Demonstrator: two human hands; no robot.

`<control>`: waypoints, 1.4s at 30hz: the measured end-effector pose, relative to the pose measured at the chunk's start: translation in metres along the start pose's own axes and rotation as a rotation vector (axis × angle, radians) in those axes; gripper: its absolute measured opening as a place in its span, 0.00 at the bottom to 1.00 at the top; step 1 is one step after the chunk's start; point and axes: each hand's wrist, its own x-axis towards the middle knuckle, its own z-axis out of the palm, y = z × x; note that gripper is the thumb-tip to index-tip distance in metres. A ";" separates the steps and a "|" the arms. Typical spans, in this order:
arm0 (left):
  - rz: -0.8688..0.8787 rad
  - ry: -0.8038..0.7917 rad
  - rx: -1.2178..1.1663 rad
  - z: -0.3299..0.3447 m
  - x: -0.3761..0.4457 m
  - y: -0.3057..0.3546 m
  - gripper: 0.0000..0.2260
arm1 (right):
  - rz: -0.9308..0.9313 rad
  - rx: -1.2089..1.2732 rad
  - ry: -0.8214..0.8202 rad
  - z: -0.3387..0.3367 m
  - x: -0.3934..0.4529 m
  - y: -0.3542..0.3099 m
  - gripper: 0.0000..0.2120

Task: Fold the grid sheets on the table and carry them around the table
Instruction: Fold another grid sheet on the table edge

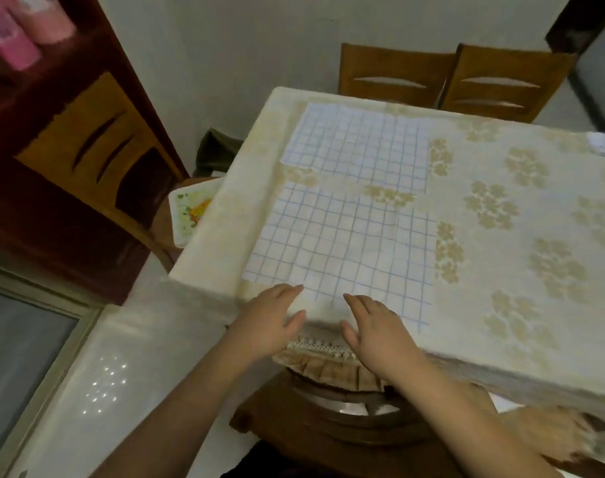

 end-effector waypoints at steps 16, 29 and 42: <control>-0.454 0.077 -0.396 0.014 0.113 -0.146 0.21 | 0.252 -0.068 -0.141 0.067 0.094 -0.033 0.29; -0.587 0.094 -0.286 0.025 0.135 -0.164 0.11 | 0.299 0.030 -0.152 0.088 0.092 -0.032 0.28; -0.669 0.108 -0.229 0.037 0.120 -0.122 0.12 | 0.201 0.055 -0.093 0.100 0.075 -0.001 0.31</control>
